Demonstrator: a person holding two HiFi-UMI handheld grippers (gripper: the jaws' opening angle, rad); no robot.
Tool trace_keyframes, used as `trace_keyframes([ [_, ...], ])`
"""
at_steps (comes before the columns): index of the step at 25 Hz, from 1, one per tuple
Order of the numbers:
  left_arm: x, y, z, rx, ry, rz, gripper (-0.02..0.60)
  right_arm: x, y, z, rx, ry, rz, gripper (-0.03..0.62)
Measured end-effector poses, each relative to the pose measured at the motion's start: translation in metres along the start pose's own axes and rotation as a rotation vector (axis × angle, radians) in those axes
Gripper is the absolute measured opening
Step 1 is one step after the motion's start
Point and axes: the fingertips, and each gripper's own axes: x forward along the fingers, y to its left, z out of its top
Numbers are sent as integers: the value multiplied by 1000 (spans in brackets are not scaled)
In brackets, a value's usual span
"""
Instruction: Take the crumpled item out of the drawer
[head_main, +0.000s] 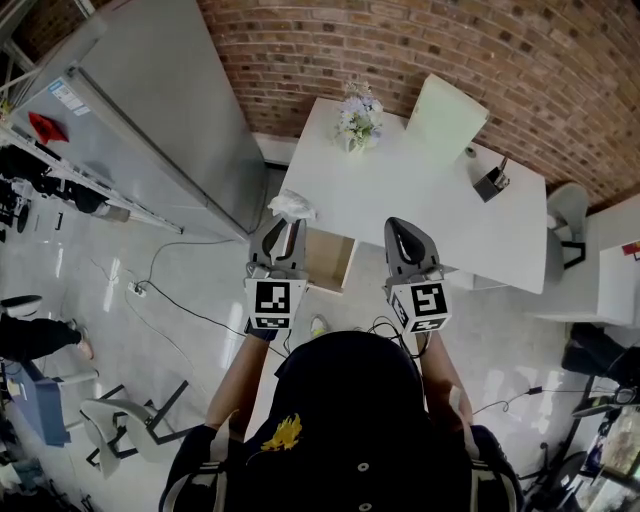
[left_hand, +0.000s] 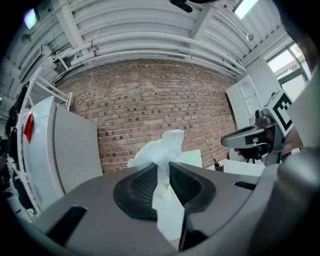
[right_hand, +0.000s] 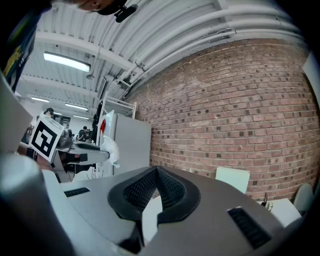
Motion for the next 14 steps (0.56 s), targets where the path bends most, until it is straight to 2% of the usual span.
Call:
trace_keyframes([
  [14,-3,-9,0,17,2,-7,86,0,0,-11,20,10,12,26],
])
